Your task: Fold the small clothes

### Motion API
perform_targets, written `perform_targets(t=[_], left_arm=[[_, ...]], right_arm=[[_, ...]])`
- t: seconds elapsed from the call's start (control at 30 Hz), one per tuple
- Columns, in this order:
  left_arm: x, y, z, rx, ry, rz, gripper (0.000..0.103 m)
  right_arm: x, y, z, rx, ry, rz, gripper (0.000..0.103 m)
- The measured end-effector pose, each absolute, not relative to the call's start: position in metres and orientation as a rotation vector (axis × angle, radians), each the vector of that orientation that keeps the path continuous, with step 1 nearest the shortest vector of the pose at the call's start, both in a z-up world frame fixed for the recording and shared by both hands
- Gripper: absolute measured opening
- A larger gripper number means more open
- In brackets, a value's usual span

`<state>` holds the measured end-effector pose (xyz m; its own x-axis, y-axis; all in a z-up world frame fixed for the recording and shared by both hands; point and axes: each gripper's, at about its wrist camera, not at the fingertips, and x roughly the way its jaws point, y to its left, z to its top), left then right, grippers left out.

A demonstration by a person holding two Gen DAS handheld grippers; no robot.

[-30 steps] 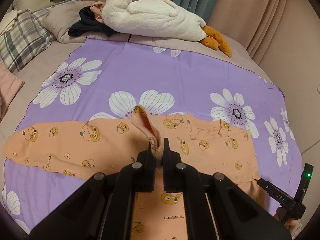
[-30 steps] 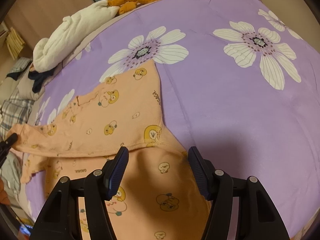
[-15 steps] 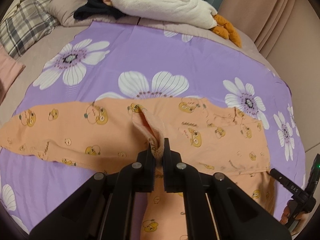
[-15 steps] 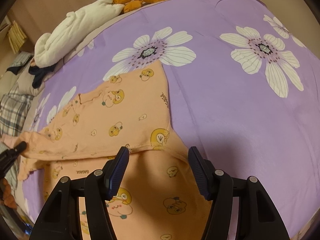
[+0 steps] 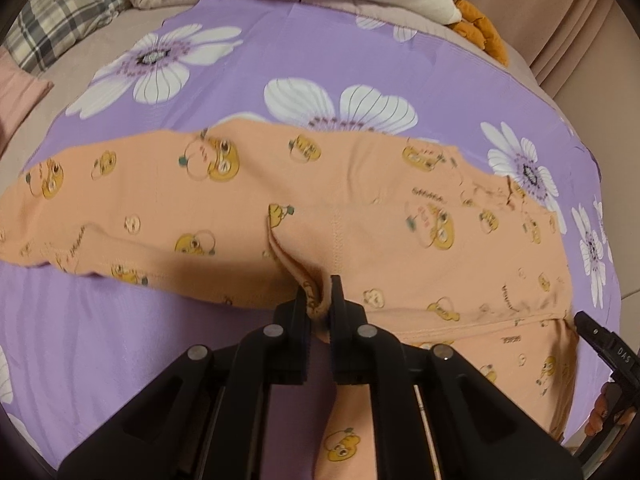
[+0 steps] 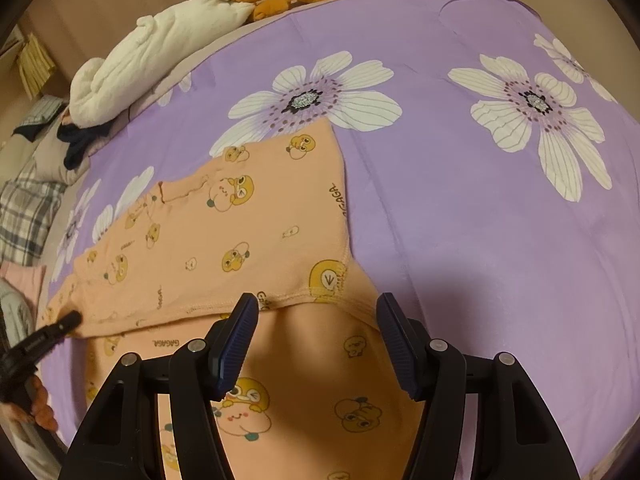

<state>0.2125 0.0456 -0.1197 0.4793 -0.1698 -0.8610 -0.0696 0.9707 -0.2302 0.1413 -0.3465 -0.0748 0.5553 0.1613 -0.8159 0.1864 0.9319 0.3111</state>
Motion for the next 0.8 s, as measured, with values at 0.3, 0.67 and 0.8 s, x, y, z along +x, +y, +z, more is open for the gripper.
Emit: perform_targets(t=[0.3,0.67,0.8], left_arm=[[0.208,0.055,-0.133,-0.300,1.095,-0.058,0.014],[0.195,0.055,-0.122,-0.282,1.072,0.007,0.038],[0.181,0.059,-0.100,-0.302,1.033,-0.023,0.054]], right_arm=[[0.141,-0.346,-0.076,0.384,0.996,-0.022,0.062],[0.132,-0.341,-0.063,0.338,0.978,-0.035,0.062],[0.129,-0.340,-0.051,0.354,0.959,-0.018,0.062]])
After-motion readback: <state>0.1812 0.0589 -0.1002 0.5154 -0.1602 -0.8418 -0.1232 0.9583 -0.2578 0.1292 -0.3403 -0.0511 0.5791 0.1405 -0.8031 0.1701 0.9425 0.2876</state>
